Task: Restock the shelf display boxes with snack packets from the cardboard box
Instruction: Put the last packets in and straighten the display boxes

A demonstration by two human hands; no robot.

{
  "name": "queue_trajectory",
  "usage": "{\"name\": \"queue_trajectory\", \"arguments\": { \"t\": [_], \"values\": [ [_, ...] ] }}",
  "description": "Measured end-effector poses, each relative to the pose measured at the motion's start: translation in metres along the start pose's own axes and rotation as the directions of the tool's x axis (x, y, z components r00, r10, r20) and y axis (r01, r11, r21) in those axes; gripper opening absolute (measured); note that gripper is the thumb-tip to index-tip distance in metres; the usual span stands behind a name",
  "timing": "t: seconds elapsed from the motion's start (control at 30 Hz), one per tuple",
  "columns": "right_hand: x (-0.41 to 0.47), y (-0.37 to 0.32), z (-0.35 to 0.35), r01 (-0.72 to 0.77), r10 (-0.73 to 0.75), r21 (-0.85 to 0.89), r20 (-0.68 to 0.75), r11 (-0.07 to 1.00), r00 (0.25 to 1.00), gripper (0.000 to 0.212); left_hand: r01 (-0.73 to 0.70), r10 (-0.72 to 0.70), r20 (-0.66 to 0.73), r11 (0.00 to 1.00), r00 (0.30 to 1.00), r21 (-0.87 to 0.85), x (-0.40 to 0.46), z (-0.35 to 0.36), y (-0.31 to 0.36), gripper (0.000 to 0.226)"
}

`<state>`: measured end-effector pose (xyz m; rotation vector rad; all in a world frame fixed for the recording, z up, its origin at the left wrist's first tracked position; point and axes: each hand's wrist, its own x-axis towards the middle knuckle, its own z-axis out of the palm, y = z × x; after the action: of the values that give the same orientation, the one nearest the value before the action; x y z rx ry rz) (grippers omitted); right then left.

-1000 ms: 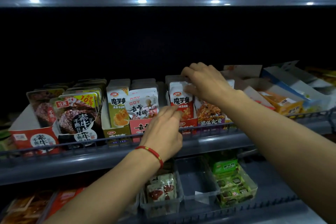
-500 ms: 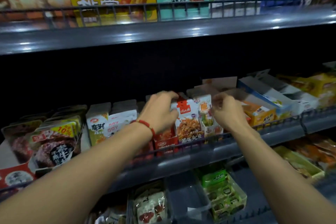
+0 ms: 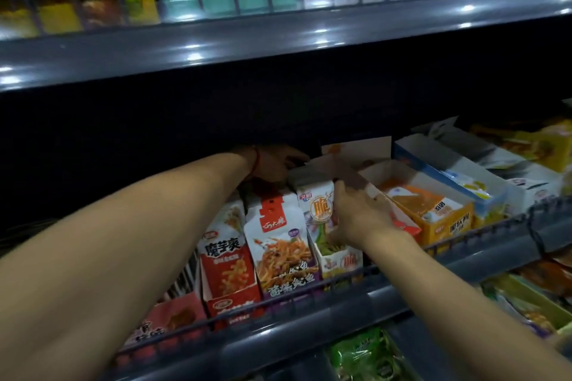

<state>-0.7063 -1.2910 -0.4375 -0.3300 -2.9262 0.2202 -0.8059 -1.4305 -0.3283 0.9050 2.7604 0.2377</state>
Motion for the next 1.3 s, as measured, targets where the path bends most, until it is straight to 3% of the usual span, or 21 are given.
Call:
{"name": "queue_trajectory", "arguments": {
  "t": [0.2, 0.57, 0.77, 0.83, 0.9, 0.97, 1.0, 1.07, 1.13, 1.2, 1.3],
  "values": [
    [0.003, 0.004, 0.007, -0.007, 0.011, 0.093, -0.035, 0.996, 0.999, 0.083, -0.017, 0.023, 0.061, 0.994, 0.998, -0.105, 0.023, -0.007, -0.012, 0.076],
    [0.006, 0.009, 0.005, -0.009, 0.005, 0.182, 0.018, 0.983, 1.000, 0.087, -0.164, 0.167, -0.099, 0.986, 0.981, 0.042, 0.040, 0.001, -0.017, 0.065],
    [0.003, 0.009, -0.002, -0.040, 0.026, 0.234, 0.059, 0.972, 0.998, 0.105, -0.192, 0.210, -0.166, 0.974, 0.964, 0.117, 0.000, -0.012, -0.015, 0.045],
    [-0.007, 0.007, -0.010, -0.055, 0.050, 0.254, 0.024, 0.966, 0.998, 0.098, -0.187, 0.208, -0.203, 0.975, 0.957, 0.119, -0.028, -0.014, -0.010, 0.038],
    [-0.022, 0.003, -0.017, -0.029, 0.076, 0.318, -0.136, 0.948, 0.988, 0.075, -0.149, 0.159, -0.161, 0.986, 0.974, 0.074, -0.062, -0.010, -0.008, 0.037],
    [-0.042, -0.008, -0.018, 0.083, 0.071, 0.444, -0.320, 0.892, 0.945, 0.055, -0.154, 0.162, -0.063, 0.981, 0.985, 0.119, -0.090, -0.003, -0.008, 0.049],
    [-0.053, -0.016, -0.018, 0.143, 0.039, 0.489, -0.343, 0.861, 0.938, 0.052, -0.168, 0.174, -0.021, 0.970, 0.984, 0.177, -0.100, 0.001, -0.010, 0.059],
    [-0.068, -0.033, -0.014, 0.184, -0.050, 0.577, -0.241, 0.796, 0.969, 0.052, -0.161, 0.154, 0.047, 0.938, 0.987, 0.307, -0.111, 0.012, -0.016, 0.081],
    [-0.072, -0.047, -0.007, 0.120, -0.109, 0.630, -0.057, 0.767, 0.992, 0.049, -0.115, 0.093, 0.076, 0.910, 0.993, 0.398, -0.116, 0.023, -0.020, 0.091],
    [-0.069, -0.059, 0.003, 0.069, -0.083, 0.623, -0.006, 0.779, 0.997, 0.064, -0.058, 0.046, 0.041, 0.907, 0.998, 0.417, -0.119, 0.029, -0.018, 0.075],
    [-0.071, -0.078, 0.017, 0.031, 0.009, 0.565, -0.069, 0.825, 0.998, 0.107, -0.004, 0.029, -0.055, 0.914, 0.998, 0.406, -0.121, 0.033, -0.014, 0.044]
  ]
}}
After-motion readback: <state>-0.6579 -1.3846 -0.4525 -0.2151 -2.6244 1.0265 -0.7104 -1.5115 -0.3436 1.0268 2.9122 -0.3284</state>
